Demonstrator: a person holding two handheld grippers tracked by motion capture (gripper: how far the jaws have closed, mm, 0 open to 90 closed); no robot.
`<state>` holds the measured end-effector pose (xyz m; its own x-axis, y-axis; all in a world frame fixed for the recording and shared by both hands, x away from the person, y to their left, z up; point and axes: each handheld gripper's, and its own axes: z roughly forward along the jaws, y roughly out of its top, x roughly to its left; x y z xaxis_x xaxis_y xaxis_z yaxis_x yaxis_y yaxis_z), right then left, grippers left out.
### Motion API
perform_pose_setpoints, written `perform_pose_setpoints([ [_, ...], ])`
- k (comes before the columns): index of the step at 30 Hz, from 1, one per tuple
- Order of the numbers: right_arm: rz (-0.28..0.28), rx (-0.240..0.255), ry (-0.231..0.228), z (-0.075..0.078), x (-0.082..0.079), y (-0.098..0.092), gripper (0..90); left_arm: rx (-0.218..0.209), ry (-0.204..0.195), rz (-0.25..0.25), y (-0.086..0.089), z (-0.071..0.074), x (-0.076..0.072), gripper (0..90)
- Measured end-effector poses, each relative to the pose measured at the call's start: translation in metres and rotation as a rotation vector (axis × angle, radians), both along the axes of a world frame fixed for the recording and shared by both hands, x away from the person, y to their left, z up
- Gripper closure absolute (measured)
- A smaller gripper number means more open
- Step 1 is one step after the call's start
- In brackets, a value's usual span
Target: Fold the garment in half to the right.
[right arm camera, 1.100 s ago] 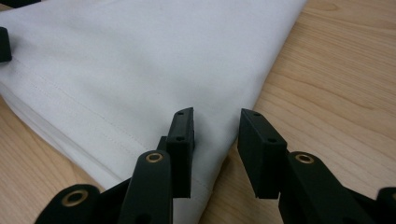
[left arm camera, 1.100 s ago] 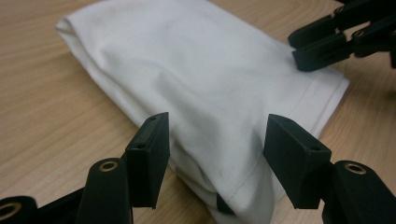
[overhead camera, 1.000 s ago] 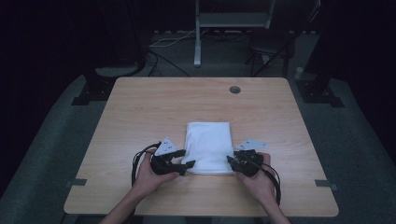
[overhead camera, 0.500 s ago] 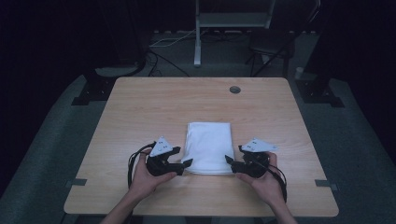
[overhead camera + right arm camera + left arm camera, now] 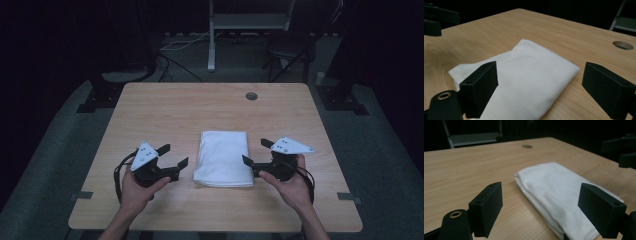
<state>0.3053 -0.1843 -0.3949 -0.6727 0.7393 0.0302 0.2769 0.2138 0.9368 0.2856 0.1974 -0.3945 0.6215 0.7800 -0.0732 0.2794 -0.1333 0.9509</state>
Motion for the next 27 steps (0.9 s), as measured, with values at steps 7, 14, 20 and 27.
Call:
perform_pose_setpoints([
  [7,-0.006,0.018,-0.034,0.006,-0.004,-0.011,12.8,0.002,-0.046,0.078,0.03,0.009,-0.012,19.4],
  [14,-0.024,0.027,-0.044,0.007,-0.01,-0.027,12.8,0.014,-0.089,0.135,0.055,0.016,-0.022,19.4],
  [20,-0.06,0.044,-0.051,0.008,-0.019,-0.045,12.8,0.014,-0.108,0.176,0.074,0.018,-0.03,19.4],
  [27,-0.103,0.064,-0.065,0.009,-0.029,-0.063,12.7,0.01,-0.115,0.224,0.093,0.016,-0.039,19.4],
])
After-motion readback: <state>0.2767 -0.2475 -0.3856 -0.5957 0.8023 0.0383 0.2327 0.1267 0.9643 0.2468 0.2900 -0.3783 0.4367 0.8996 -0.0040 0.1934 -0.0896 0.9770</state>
